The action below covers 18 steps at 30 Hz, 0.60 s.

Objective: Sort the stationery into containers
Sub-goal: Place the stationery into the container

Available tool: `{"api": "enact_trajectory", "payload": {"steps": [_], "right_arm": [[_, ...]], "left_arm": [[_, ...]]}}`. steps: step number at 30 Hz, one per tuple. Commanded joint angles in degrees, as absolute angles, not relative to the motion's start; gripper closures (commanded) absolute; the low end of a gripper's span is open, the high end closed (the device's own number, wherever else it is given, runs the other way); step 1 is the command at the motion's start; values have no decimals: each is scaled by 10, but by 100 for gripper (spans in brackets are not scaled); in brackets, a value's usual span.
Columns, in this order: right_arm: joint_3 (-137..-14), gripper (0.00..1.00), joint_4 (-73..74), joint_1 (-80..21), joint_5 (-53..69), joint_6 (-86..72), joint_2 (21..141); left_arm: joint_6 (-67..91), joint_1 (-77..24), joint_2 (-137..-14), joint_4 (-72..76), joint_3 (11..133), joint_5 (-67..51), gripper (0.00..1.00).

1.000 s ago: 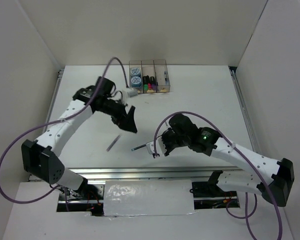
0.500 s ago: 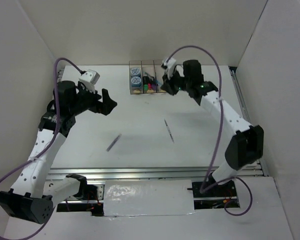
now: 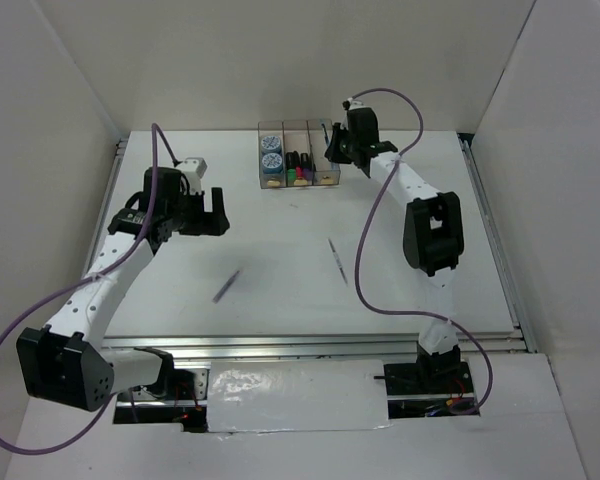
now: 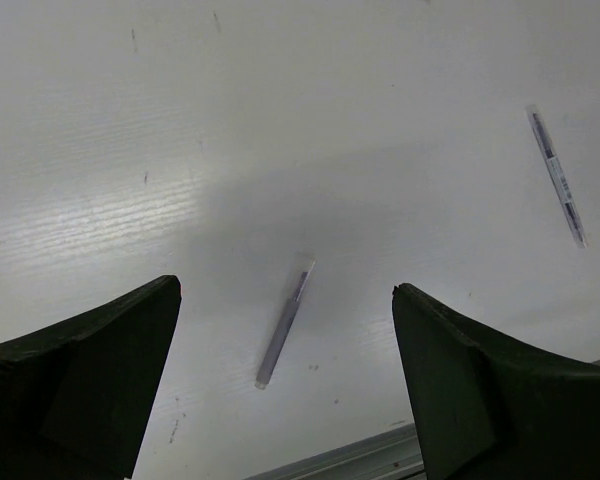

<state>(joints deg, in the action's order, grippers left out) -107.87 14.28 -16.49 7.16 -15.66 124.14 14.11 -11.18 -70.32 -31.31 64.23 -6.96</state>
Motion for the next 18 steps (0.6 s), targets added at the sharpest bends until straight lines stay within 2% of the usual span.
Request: {"api": "enact_trajectory", "payload": {"steps": [1,6,10,12,16,18], "right_arm": [[-1136,100,91,-173,-16,-185,1273],[-1162,100,82,-173,-29,-192,1316],[-1171,83,72,-171,-27,-192,1338],[-1177,79,69,-169,-18,-192,1347],[-1178,63,62,-167,-4,-190,1355],[-1178,58,61,-166,-4,-188,1355]], "left_arm": [[165,-115,-712,-296,637,-35,1],[166,-113,-731,-288,623,-28,1],[137,-117,-743,-287,611,-20,1],[97,-117,-748,-291,603,-16,1],[43,-116,-761,-303,580,-7,4],[24,-115,-771,-314,577,-18,4]]}}
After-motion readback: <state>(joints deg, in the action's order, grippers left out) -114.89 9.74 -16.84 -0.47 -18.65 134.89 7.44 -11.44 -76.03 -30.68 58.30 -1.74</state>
